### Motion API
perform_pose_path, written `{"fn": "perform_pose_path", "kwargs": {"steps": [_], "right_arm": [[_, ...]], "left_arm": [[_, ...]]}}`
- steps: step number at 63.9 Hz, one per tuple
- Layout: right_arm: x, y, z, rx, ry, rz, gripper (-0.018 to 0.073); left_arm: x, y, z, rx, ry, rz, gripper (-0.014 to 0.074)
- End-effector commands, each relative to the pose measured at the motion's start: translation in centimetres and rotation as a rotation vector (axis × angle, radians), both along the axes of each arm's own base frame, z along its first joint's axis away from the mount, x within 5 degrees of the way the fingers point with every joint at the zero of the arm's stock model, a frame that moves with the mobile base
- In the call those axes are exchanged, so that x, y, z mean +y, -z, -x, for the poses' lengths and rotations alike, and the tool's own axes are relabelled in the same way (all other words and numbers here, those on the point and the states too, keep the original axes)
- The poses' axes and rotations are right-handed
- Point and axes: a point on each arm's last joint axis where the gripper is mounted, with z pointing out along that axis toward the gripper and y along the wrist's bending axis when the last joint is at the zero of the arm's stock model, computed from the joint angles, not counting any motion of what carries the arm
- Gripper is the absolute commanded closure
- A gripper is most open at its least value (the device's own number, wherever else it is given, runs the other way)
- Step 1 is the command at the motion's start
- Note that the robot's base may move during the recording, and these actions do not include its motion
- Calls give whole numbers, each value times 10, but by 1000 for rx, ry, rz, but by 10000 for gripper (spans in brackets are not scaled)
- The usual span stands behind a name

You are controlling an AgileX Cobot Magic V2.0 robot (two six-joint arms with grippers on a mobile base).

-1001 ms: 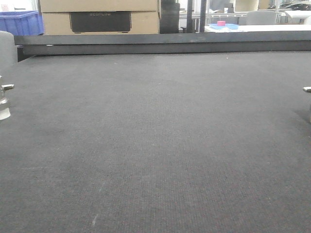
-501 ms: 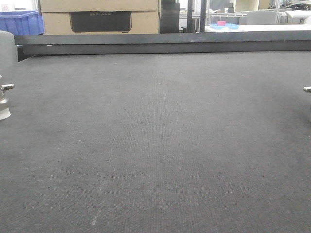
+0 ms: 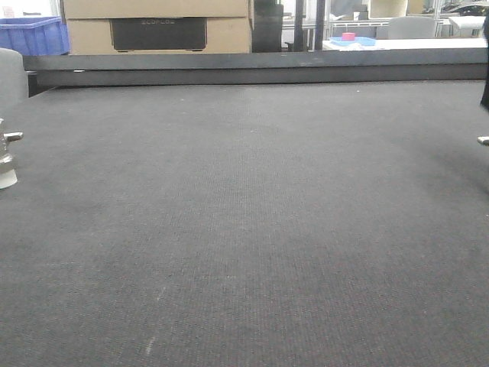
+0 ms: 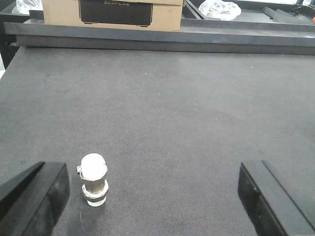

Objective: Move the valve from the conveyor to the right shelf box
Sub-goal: 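Close the right gripper around the white-capped brass valve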

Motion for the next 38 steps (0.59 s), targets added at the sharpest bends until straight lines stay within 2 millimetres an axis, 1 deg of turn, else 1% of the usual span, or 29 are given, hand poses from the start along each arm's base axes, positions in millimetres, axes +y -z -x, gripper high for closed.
{"fn": "perform_pose_path", "kwargs": {"steps": [1,14,29,33,37,38], "right_arm": [[0,9,-8,7,-13,19,-9],[0,29,-18,48,-12,21,-9],[0,33,-22,36,-17,22,-6],[0,34,-22,37,-19,23,24],[0,37,-23,43,-19,25,95],[0,37,-23,43,-19,25,130]], "left_arm": [[-1,-3,0,-15,5,8,-5],[-1,-3,0,-15,5,8,-5],[-1,-3,0,-7,6,7,-5],[-1,-3,0,-7,6,7,-5],[-1,-3,0,-7,6,7,-5],[-1,-3,0,-7,6,7,-5]]}}
